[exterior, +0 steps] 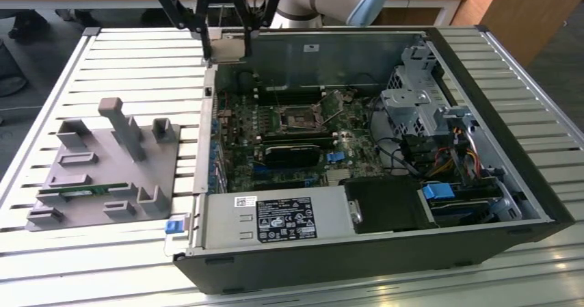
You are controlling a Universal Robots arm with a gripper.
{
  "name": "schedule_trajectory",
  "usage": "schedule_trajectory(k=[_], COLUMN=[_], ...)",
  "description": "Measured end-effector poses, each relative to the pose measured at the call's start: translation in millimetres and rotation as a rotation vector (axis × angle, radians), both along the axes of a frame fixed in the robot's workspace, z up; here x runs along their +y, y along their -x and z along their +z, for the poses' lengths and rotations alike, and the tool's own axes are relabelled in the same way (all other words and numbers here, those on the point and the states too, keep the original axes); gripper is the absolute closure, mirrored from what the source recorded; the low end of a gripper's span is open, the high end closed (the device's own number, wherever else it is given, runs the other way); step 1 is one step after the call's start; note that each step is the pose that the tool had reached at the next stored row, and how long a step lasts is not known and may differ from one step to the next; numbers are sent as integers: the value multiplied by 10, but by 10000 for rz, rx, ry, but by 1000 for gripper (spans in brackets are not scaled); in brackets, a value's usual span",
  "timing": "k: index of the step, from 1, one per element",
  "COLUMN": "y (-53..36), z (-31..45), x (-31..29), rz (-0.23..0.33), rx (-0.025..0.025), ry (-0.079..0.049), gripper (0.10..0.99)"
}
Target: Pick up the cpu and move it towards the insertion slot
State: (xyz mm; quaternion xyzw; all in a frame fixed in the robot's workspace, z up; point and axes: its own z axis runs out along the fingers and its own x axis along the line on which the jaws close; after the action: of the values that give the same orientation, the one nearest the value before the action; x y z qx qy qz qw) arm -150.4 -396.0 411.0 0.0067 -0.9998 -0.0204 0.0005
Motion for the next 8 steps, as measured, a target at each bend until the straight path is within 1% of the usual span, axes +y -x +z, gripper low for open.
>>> schedule_trajectory(k=[8], y=[-115], z=[-2], x=[88], rz=[0], rx=[0], ry=[0], gripper=[541])
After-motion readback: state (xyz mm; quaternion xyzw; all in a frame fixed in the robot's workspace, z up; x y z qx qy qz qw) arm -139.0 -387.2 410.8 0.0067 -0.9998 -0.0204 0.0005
